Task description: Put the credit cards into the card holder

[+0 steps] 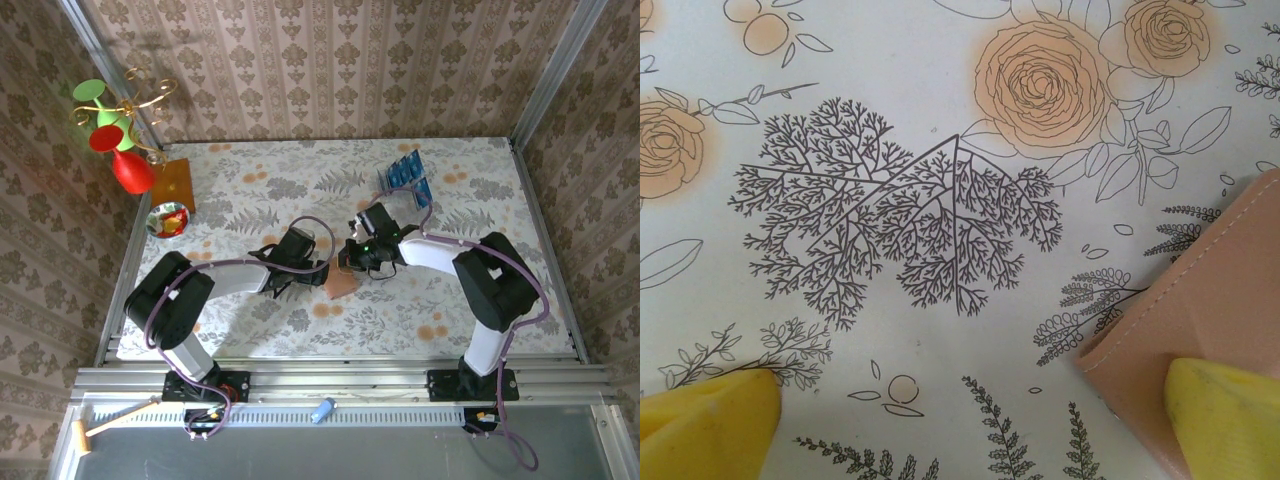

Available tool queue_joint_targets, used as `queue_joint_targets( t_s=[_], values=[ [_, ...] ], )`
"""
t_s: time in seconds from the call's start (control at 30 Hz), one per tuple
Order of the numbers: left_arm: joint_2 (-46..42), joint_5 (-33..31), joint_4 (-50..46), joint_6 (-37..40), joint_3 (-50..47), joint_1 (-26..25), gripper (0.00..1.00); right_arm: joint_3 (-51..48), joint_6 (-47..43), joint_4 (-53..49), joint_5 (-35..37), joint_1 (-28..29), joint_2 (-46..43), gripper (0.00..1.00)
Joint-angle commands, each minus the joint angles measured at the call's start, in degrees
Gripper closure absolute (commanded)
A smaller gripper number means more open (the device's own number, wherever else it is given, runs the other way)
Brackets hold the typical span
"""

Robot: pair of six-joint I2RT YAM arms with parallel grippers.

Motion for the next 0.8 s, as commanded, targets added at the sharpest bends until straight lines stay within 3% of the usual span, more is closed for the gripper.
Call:
queue_joint_targets(
  t_s=[0.0,0.77],
  values=[
    [2.5,2.3,-1.7,0.3,-1.0,-0.7,0.0,0.6,1.2,1.2,-0.3,0.0,2.0,1.0],
    [2.4,2.2,-1.8,0.3,-1.1,-0.6,0.0,-0.9,2.3,2.7,-0.1,1.5,1.7,1.0]
  ],
)
